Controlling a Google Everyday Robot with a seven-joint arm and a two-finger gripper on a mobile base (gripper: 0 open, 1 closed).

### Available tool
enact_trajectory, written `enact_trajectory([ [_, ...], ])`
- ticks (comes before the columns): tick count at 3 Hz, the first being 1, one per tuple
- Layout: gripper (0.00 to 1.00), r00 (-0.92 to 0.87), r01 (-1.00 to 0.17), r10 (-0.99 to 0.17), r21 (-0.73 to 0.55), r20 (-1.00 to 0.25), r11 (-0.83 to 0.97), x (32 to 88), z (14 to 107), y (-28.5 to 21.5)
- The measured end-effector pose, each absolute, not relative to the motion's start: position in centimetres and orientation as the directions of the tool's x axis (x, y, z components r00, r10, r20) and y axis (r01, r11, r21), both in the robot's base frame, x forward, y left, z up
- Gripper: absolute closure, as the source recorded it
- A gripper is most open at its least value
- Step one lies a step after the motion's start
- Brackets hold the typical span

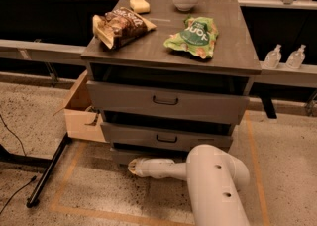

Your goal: Close bottom drawer

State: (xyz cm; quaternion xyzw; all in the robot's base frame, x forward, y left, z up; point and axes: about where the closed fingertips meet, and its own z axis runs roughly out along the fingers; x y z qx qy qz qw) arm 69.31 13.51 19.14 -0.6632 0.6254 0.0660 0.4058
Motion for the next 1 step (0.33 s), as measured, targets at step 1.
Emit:
enact_trajectory([
  [1,0.59,0.209,-0.884,-0.775,-0.455,-0.596,0.111,69.22,19.08,13.62],
])
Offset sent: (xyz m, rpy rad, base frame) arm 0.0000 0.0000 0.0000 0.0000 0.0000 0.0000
